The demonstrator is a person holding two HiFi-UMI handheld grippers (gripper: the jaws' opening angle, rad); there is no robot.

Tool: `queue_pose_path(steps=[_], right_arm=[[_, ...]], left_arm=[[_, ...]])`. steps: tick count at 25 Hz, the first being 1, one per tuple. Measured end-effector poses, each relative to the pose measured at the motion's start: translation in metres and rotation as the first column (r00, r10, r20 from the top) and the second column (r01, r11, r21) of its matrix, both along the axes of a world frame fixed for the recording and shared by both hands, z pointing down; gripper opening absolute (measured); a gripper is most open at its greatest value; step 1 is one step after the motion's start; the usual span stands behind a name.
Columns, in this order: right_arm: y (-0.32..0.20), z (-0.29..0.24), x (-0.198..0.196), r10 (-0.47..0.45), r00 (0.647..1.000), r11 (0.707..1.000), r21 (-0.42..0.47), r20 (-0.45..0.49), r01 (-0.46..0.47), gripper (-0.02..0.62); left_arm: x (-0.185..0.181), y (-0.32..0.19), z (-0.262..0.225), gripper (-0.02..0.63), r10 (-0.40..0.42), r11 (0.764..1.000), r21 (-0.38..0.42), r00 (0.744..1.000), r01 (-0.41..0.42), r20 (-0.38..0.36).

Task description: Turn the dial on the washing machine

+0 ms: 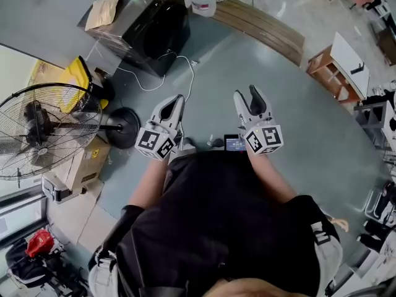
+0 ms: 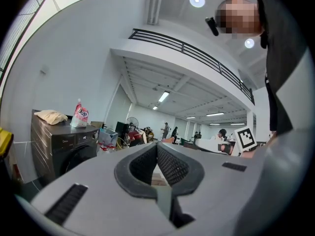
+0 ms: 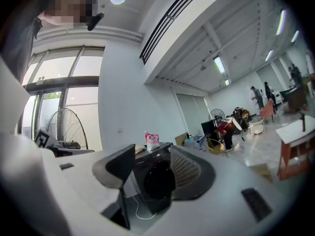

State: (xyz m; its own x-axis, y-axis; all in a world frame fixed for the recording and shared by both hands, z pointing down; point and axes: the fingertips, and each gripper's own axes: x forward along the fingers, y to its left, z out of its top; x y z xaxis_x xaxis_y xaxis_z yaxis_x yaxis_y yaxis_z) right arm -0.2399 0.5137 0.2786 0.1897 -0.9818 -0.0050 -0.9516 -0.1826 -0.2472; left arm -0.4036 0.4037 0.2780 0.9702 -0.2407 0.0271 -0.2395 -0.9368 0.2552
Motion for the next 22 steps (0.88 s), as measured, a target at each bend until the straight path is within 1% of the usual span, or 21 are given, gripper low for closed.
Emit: queue_pose_path(steps=[3,5,7,9,11,16,19,22], right_arm=[[0.007,0.003,0.008,-0.03,1.0,1.0,0.004,0.008,0.03,0.227],[0.009,0.008,0.018,-0.029,0.999,1.0,-0.002,0.013,0.029,0.227],[0.013,0.016,0.031,-0.016,0.999,1.0,-0.014,0.035,0.017,0.227],[0.018,0.024,0.04,-0.01,0.998,1.0,-0.018,0.065,0.012,0.227],[0.02,0.03,0.045,-0.013,0.996,1.0,-0.02,0.083,0.015,0.227],[0.012,0.042,0.062,-0.017,0.994,1.0,-0.024,0.111,0.02,0.227],[-0.005,0.052,0.075,-0.011,0.992,0.999,-0.038,0.126,0.016,0.227],[-0.033,0.054,0.087,-0.014,0.994,0.999,-0.042,0.11,0.018,0.227]], left_arm=[[0.011,0.008,0.005,-0.005,-0.009,1.0,-0.004,1.0,0.009,0.018],[0.024,0.017,0.006,-0.005,0.013,1.0,0.019,0.999,-0.014,0.042],[0.036,0.029,0.007,-0.005,0.041,0.999,0.034,0.998,-0.042,0.049],[0.042,0.035,0.009,-0.005,0.047,0.999,0.021,0.998,-0.048,0.042],[0.046,0.035,0.012,-0.005,0.037,0.999,0.003,0.998,-0.037,0.042],[0.059,0.018,0.016,-0.005,0.016,1.0,0.003,0.998,-0.016,0.064],[0.069,-0.002,0.01,-0.005,0.007,1.0,0.012,0.999,-0.007,0.042],[0.083,-0.031,0.009,-0.005,-0.007,1.0,0.014,1.0,0.006,0.012]])
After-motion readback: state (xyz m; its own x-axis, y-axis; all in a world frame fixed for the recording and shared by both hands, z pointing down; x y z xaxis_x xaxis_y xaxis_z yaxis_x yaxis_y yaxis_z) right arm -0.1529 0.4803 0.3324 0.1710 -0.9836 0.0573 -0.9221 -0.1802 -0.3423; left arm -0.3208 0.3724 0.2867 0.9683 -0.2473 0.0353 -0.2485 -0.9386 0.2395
